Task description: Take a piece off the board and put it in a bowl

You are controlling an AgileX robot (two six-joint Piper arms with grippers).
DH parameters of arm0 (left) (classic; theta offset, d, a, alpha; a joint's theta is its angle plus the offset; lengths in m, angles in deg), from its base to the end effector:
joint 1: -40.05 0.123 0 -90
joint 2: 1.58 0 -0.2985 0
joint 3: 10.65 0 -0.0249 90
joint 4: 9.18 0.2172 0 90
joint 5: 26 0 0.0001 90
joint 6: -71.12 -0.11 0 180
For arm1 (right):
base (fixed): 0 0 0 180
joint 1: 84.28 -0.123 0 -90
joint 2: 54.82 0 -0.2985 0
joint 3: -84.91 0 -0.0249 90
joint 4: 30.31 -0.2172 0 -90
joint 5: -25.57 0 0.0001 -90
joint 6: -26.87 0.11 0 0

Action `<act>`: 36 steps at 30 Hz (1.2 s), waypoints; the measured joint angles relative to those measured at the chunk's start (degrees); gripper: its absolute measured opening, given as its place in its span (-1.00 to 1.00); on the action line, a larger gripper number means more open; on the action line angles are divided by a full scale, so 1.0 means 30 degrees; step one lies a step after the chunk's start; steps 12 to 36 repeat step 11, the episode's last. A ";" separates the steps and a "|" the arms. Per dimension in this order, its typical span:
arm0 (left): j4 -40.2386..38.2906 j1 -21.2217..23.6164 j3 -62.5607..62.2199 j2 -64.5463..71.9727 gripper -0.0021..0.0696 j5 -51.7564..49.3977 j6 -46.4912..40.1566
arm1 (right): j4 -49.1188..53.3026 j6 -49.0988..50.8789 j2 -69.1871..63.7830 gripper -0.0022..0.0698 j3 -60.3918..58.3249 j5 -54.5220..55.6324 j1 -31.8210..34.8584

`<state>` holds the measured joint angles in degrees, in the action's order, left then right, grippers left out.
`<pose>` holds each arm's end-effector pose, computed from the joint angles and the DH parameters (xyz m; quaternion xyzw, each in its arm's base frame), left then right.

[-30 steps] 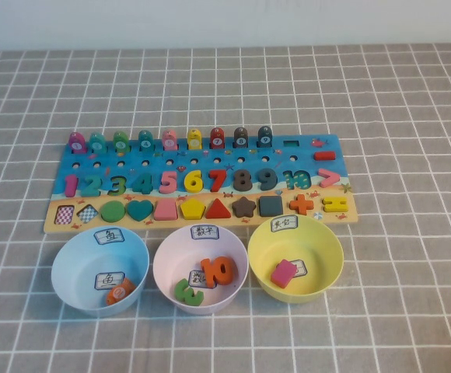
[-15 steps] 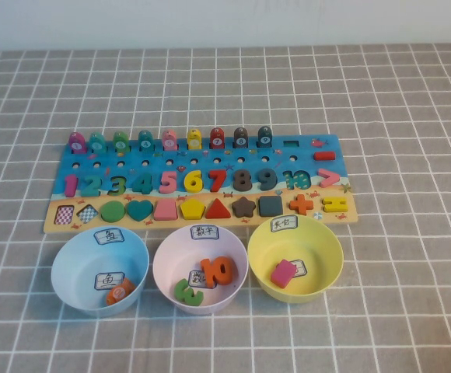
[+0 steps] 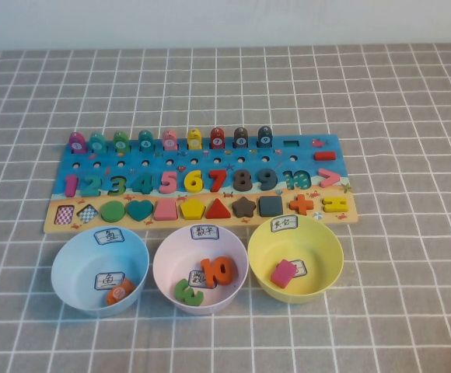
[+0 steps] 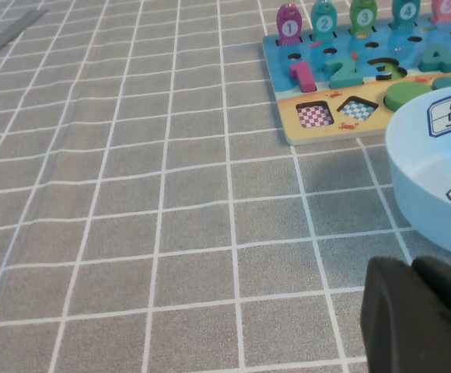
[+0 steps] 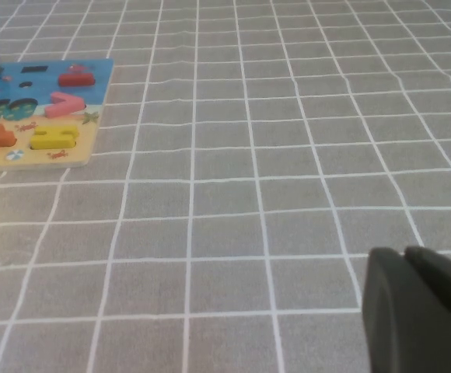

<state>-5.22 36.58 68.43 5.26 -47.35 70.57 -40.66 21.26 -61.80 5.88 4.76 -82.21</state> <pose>0.0236 0.0013 0.1662 0.0467 0.8036 0.0141 0.5931 0.0241 0.0062 0.1679 0.0239 0.8008 0.0361 0.5974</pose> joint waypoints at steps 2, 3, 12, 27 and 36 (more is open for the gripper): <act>0.0000 0.0000 0.0000 0.0000 -0.94 0.0000 0.0000 | 0.0000 0.0000 0.0000 -0.99 0.0000 -0.0006 0.0000; 0.0000 0.0000 0.0000 0.0000 -0.94 0.0000 0.0000 | -0.0037 -0.0035 0.0000 -0.99 0.0000 -0.0038 0.0000; 0.0000 0.0000 0.0000 0.0000 -0.94 0.0000 0.0000 | -0.0101 -0.0027 0.0000 -0.99 0.0000 -0.0048 0.0000; 0.0000 0.0000 0.0000 0.0000 -0.94 0.0000 0.0000 | -0.0101 -0.0027 0.0000 -0.99 0.0000 -0.0048 0.0000; 0.0000 0.0000 0.0000 0.0000 -0.94 0.0000 0.0000 | -0.0101 -0.0027 0.0000 -0.99 0.0000 -0.0048 0.0000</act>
